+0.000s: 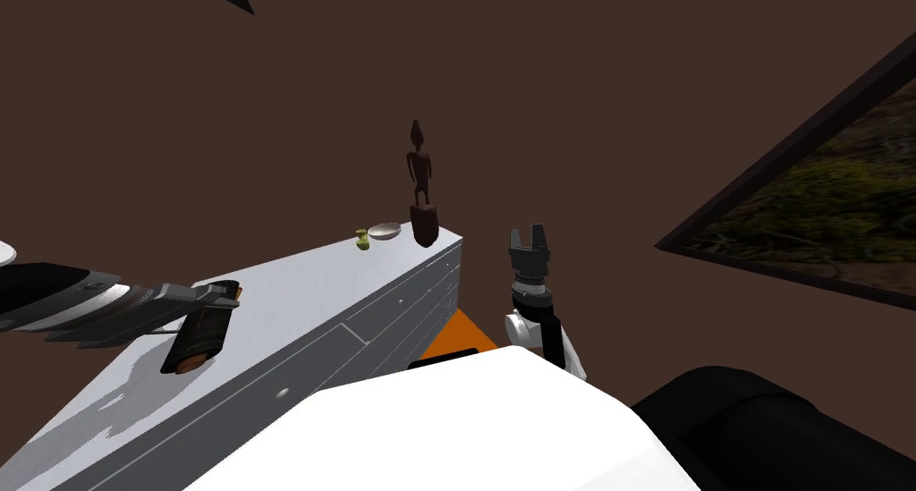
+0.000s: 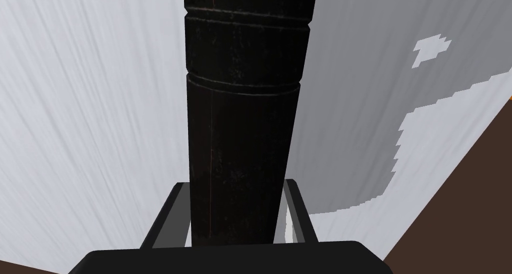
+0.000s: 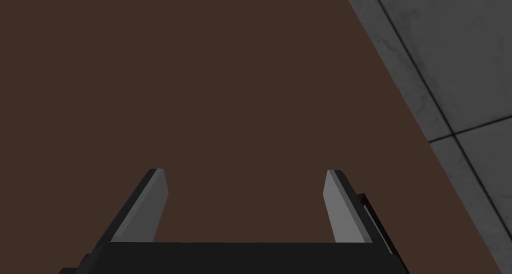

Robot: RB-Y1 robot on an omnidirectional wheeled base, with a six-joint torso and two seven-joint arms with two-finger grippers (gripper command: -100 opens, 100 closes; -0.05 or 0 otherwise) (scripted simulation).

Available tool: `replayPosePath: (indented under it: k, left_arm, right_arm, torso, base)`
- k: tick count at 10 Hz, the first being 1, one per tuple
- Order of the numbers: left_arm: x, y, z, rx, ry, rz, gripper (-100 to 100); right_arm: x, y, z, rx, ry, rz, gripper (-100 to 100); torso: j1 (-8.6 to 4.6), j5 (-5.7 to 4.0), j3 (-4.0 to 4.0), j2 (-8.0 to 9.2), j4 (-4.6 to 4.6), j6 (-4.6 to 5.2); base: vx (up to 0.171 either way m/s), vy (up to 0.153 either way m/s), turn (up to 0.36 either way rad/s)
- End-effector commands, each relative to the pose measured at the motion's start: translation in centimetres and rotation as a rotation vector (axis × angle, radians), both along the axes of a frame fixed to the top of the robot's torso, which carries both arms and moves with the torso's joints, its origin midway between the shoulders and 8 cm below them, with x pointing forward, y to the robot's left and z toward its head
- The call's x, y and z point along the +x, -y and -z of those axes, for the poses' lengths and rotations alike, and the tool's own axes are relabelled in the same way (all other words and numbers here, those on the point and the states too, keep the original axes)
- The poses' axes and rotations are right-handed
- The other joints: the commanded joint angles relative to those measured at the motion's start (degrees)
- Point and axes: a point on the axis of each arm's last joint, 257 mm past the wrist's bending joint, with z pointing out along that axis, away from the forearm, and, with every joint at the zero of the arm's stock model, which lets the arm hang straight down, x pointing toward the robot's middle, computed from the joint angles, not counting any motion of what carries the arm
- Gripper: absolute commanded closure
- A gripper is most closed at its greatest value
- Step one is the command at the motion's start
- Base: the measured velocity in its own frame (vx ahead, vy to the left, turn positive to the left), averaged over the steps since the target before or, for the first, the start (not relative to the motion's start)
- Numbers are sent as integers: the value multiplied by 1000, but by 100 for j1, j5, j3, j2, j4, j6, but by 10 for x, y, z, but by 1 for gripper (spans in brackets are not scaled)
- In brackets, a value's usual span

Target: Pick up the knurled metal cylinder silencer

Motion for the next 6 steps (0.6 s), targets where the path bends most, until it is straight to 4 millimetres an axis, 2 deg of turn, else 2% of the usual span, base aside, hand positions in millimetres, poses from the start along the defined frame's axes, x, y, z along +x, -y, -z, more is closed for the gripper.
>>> replayPosePath:
  k: [1, 2, 5, 6]
  left_arm:
    - [-4, -4, 6, 5, -4, 0, 100]
    - [4, 6, -13, 6, 0, 5, 100]
    - [5, 7, -15, 6, -2, 5, 100]
    - [5, 7, -15, 6, -2, 5, 0]
  right_arm:
    - [0, 0, 0, 0, 0, 0, 0]
    - [0, 0, 0, 0, 0, 0, 0]
    - [0, 0, 0, 0, 0, 0, 0]
    - [0, 0, 0, 0, 0, 0, 0]
  torso:
    - [0, 0, 0, 0, 0, 0]
    - [7, 11, -7, -7, -7, -1]
    - [21, 12, 7, 18, -2, -7]
    - [19, 13, 4, 10, -2, -5]
  base:
    - [30, -13, -17]
    - [-27, 13, 61]
    - [-38, 20, 7]
    - [0, 0, 0]
